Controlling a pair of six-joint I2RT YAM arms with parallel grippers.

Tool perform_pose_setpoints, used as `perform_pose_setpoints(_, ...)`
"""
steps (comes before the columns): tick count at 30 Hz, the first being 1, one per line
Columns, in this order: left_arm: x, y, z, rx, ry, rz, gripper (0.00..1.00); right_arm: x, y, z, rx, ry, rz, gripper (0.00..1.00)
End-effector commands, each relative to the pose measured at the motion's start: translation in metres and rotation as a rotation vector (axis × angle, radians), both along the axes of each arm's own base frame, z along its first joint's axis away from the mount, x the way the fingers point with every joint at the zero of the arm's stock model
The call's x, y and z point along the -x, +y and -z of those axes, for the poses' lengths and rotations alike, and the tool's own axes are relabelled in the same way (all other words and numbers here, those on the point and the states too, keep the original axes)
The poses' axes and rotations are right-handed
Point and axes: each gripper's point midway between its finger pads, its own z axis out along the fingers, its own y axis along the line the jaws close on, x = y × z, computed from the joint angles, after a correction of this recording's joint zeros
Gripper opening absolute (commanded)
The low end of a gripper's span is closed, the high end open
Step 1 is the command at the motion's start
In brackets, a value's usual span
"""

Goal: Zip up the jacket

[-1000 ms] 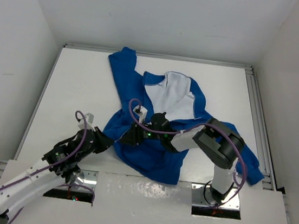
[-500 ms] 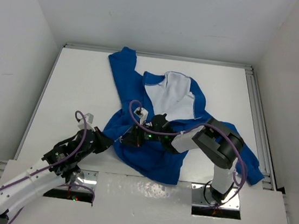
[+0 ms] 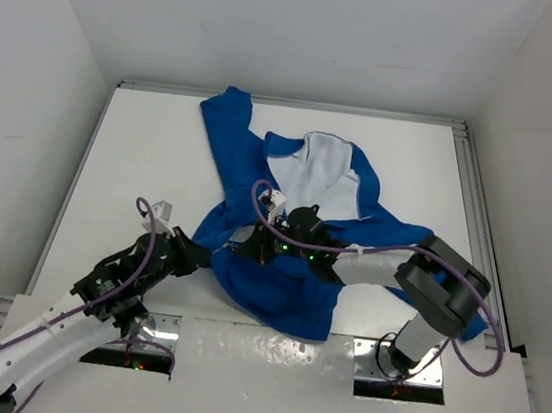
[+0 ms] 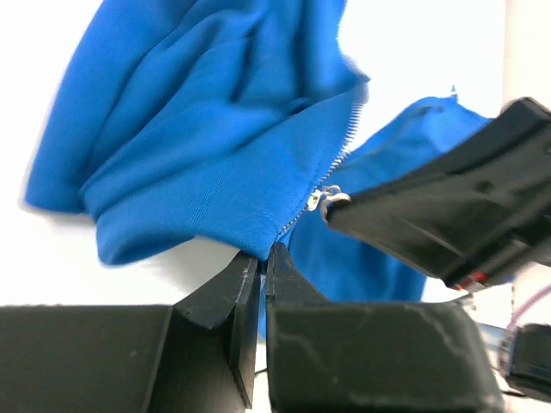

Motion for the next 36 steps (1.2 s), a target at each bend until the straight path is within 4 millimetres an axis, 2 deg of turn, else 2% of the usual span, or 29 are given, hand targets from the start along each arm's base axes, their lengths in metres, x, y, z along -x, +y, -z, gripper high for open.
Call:
perform_pose_setpoints(1, -0.015, -0.010, -0.074, 0.075, -0.190, 0.027, 0.00, -0.034, -0.020, -0.023, 0.122, -0.129, 0.167, 0.00)
perform_pose_setpoints(2, -0.016, -0.007, -0.086, 0.069, -0.211, 0.020, 0.00, -0.043, -0.026, -0.027, 0.158, -0.155, 0.204, 0.00)
perform_pose_setpoints(3, -0.017, -0.004, -0.111, 0.072, -0.262, 0.018, 0.00, -0.055, -0.029, -0.041, 0.187, -0.217, 0.230, 0.00)
perform_pose_setpoints(4, -0.016, 0.000, -0.120, 0.058, -0.274, 0.013, 0.00, -0.065, -0.046, -0.035, 0.282, -0.233, 0.300, 0.00)
perform_pose_setpoints(6, -0.019, 0.012, -0.141, 0.032, -0.330, -0.024, 0.00, -0.086, -0.062, -0.060, 0.330, -0.326, 0.379, 0.00)
perform_pose_setpoints(7, -0.018, 0.018, -0.164, 0.046, -0.373, -0.044, 0.00, -0.097, -0.079, -0.063, 0.397, -0.345, 0.442, 0.00)
perform_pose_setpoints(8, -0.020, 0.024, -0.177, 0.041, -0.399, -0.073, 0.00, -0.105, -0.087, -0.074, 0.411, -0.366, 0.479, 0.00)
perform_pose_setpoints(9, -0.018, 0.029, -0.201, 0.051, -0.449, -0.081, 0.00, -0.124, -0.098, -0.093, 0.422, -0.402, 0.531, 0.00)
perform_pose_setpoints(11, -0.018, 0.033, -0.221, 0.056, -0.489, -0.094, 0.00, -0.141, -0.121, -0.106, 0.492, -0.419, 0.603, 0.00)
perform_pose_setpoints(12, -0.017, 0.036, -0.229, 0.048, -0.508, -0.095, 0.00, -0.161, -0.136, -0.127, 0.503, -0.449, 0.663, 0.00)
perform_pose_setpoints(13, -0.015, 0.039, -0.243, 0.059, -0.533, -0.103, 0.00, -0.168, -0.150, -0.133, 0.543, -0.456, 0.697, 0.00)
perform_pose_setpoints(14, -0.015, 0.045, -0.245, 0.039, -0.530, -0.121, 0.00, -0.185, -0.177, -0.142, 0.584, -0.463, 0.789, 0.00)
perform_pose_setpoints(15, -0.011, 0.051, -0.259, 0.040, -0.555, -0.132, 0.00, -0.198, -0.189, -0.164, 0.578, -0.483, 0.839, 0.00)
perform_pose_setpoints(16, -0.009, 0.056, -0.259, 0.019, -0.547, -0.139, 0.00, -0.204, -0.204, -0.170, 0.604, -0.472, 0.872, 0.00)
perform_pose_setpoints(18, -0.004, 0.072, -0.267, 0.006, -0.569, -0.189, 0.00, -0.226, -0.252, -0.191, 0.650, -0.468, 1.030, 0.00)
perform_pose_setpoints(19, -0.002, 0.078, -0.265, -0.004, -0.564, -0.204, 0.00, -0.232, -0.268, -0.197, 0.661, -0.456, 1.085, 0.00)
perform_pose_setpoints(20, 0.003, 0.087, -0.268, -0.002, -0.578, -0.233, 0.00, -0.242, -0.303, -0.199, 0.677, -0.421, 1.173, 0.00)
perform_pose_setpoints(21, 0.004, 0.092, -0.267, -0.007, -0.577, -0.248, 0.00, -0.250, -0.317, -0.212, 0.622, -0.389, 1.240, 0.00)
perform_pose_setpoints(22, 0.007, 0.097, -0.260, -0.025, -0.560, -0.258, 0.00, -0.253, -0.331, -0.203, 0.634, -0.336, 1.269, 0.00)
perform_pose_setpoints(23, 0.008, 0.103, -0.256, -0.037, -0.550, -0.277, 0.00, -0.258, -0.354, -0.211, 0.606, -0.303, 1.343, 0.00)
perform_pose_setpoints(25, 0.014, 0.112, -0.249, -0.044, -0.533, -0.302, 0.00, -0.255, -0.376, -0.210, 0.642, -0.270, 1.406, 0.00)
perform_pose_setpoints(26, 0.016, 0.120, -0.250, -0.046, -0.536, -0.334, 0.00, -0.255, -0.389, -0.217, 0.633, -0.264, 1.449, 0.00)
perform_pose_setpoints(29, 0.023, 0.134, -0.249, -0.071, -0.529, -0.370, 0.00, -0.250, -0.408, -0.233, 0.620, -0.270, 1.511, 0.00)
perform_pose_setpoints(32, 0.021, 0.132, -0.240, -0.087, -0.515, -0.369, 0.00, -0.249, -0.421, -0.247, 0.619, -0.285, 1.547, 0.00)
perform_pose_setpoints(34, 0.011, 0.117, -0.238, -0.090, -0.514, -0.326, 0.00, -0.256, -0.409, -0.251, 0.568, -0.291, 1.488, 0.00)
perform_pose_setpoints(36, -0.001, 0.102, -0.230, -0.105, -0.484, -0.300, 0.00, -0.262, -0.395, -0.243, 0.517, -0.257, 1.437, 0.00)
